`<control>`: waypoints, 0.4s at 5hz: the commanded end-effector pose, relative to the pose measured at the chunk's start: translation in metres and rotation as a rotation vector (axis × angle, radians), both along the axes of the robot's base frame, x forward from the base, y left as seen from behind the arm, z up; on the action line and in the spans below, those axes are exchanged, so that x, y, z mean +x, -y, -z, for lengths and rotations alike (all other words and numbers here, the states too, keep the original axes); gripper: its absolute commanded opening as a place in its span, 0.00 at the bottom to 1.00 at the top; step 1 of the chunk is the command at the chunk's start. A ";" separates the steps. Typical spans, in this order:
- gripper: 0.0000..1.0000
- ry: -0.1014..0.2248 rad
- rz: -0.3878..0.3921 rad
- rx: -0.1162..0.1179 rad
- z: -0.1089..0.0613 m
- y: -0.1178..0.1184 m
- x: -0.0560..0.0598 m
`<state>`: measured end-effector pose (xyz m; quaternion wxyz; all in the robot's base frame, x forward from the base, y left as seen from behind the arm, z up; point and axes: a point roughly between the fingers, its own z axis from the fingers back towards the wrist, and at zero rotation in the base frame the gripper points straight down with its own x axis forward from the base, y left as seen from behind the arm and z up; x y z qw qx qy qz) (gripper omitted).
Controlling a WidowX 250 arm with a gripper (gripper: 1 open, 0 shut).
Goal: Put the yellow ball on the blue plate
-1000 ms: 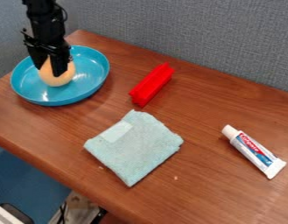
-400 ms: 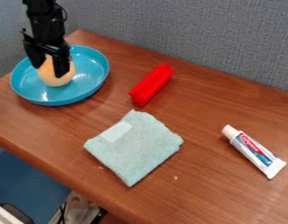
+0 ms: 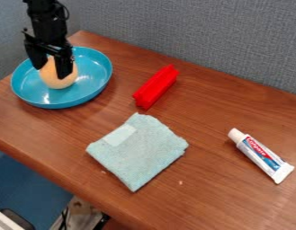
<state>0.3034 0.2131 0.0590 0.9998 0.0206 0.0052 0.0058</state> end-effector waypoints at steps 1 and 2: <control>1.00 0.106 -0.001 0.058 -0.045 -0.005 0.007; 1.00 0.126 -0.002 0.061 -0.056 -0.005 0.007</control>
